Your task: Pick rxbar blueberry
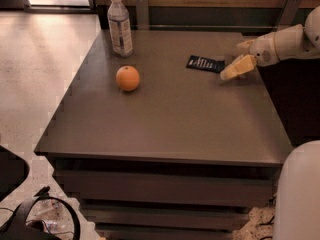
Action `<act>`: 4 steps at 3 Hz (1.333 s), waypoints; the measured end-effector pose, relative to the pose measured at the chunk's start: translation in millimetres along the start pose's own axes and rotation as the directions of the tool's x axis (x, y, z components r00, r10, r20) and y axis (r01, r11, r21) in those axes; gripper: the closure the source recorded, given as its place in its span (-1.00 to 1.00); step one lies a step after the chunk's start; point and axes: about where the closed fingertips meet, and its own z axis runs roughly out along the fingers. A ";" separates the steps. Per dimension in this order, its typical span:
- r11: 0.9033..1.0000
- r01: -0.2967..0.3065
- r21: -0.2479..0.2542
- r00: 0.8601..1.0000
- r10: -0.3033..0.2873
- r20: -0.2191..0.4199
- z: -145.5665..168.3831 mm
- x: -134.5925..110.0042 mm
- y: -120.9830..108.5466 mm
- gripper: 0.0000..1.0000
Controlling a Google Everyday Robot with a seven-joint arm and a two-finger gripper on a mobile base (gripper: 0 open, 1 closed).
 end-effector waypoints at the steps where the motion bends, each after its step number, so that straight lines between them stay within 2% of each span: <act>1: 1.000 0.004 -0.014 1.000 -0.004 0.024 8.3 -4.8 0.7 -1.00; 3: 1.000 0.027 -0.017 1.000 -0.026 0.011 22.6 -12.7 6.2 -1.00; 4: 0.999 0.006 -0.036 1.000 -0.007 -0.013 54.1 -7.0 5.9 -1.00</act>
Offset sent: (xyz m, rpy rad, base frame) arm -0.0013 0.0238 0.0082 -0.0025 -0.0405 0.0259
